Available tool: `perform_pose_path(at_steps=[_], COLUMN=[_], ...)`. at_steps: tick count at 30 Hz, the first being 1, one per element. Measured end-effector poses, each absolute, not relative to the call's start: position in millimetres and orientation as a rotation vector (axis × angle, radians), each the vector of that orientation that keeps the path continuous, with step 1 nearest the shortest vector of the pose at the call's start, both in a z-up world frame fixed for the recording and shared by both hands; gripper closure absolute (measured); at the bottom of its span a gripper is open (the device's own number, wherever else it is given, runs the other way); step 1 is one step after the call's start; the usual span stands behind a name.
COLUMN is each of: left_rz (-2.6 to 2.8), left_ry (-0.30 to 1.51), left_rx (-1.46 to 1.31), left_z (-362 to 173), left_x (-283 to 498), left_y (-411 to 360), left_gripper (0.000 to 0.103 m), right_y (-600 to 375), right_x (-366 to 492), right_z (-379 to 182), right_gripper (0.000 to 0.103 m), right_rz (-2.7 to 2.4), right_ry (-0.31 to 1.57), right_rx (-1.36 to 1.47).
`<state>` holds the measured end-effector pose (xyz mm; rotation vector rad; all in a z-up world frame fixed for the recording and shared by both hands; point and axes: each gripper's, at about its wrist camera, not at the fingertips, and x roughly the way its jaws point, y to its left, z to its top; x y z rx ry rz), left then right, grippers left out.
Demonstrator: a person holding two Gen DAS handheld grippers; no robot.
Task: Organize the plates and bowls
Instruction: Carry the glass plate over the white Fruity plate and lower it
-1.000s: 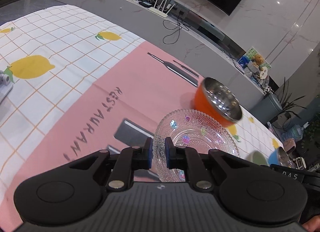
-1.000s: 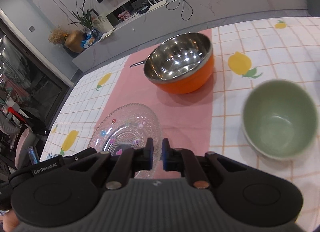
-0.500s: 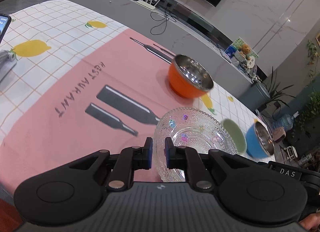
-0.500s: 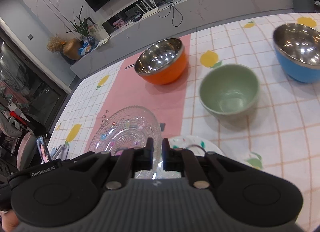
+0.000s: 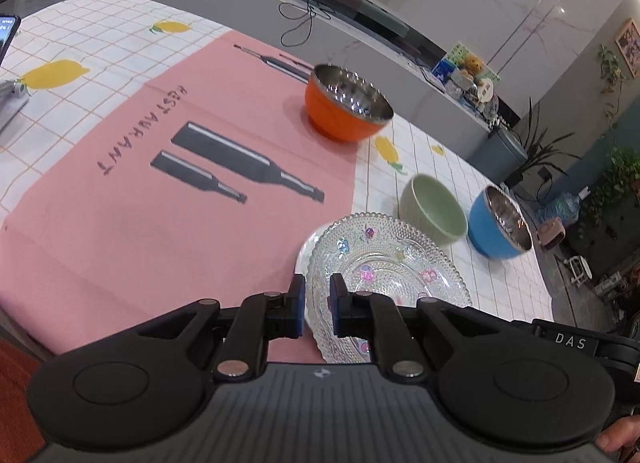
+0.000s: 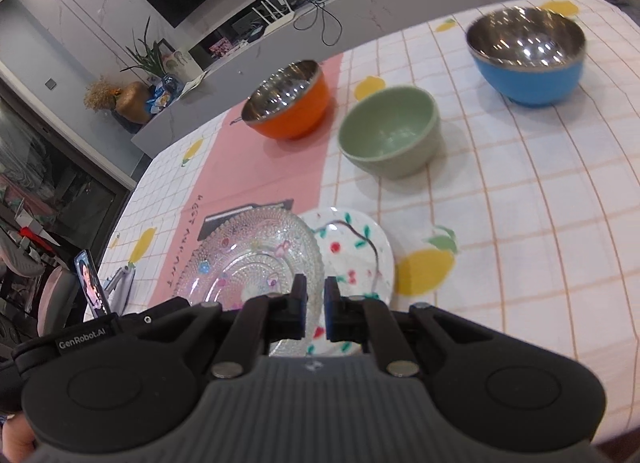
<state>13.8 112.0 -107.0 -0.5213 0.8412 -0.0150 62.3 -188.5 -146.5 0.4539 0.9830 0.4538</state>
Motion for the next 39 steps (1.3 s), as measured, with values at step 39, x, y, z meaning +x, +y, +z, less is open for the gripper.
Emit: perform_pose_path(at_steps=[39], left_rz=[-0.012], left_ry=[0.903], left_rx=[-0.462], left_z=[-138], left_x=[59], left_y=[96], left_gripper=[0.090], right_y=[-193], right_x=[90], right_z=[-180], right_gripper=[0.097], right_rz=[0.357], right_ry=[1.013], right_rx=[0.455])
